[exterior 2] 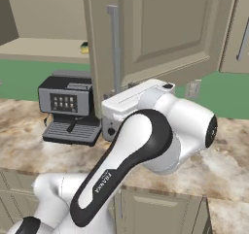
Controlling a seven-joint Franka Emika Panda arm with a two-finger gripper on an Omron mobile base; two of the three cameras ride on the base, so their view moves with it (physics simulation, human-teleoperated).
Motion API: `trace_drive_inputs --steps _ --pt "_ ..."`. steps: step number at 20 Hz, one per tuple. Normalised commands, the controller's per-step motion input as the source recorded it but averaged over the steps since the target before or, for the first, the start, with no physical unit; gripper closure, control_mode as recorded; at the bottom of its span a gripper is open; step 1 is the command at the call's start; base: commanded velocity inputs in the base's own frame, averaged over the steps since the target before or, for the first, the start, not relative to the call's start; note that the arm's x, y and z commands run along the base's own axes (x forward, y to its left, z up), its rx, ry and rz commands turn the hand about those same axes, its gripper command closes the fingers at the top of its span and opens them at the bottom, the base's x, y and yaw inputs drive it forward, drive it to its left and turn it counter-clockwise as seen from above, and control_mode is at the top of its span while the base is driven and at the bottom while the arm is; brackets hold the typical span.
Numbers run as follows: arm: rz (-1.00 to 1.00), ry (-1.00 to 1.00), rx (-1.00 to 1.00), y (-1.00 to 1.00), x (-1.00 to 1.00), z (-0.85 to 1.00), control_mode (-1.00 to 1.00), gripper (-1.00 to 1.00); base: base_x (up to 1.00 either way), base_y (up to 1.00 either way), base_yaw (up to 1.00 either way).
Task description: Pick up the sponge and sponge from the sink, and place them back in the cabinet, and close the cabinet doors.
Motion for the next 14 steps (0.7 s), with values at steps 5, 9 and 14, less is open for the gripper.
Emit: trace_drive_inputs --steps 5,9,14 --pt "-0.02 0.0 0.0 0.29 0.11 0.0 -1.0 -1.0 0.0 0.0 0.0" --pt "-0.03 0.0 0.0 0.32 0.15 0.0 -1.0 -1.0 0.0 0.0 0.0" --pt "-0.03 0.0 0.0 0.31 0.15 0.0 -1.0 -1.0 0.0 0.0 0.0"
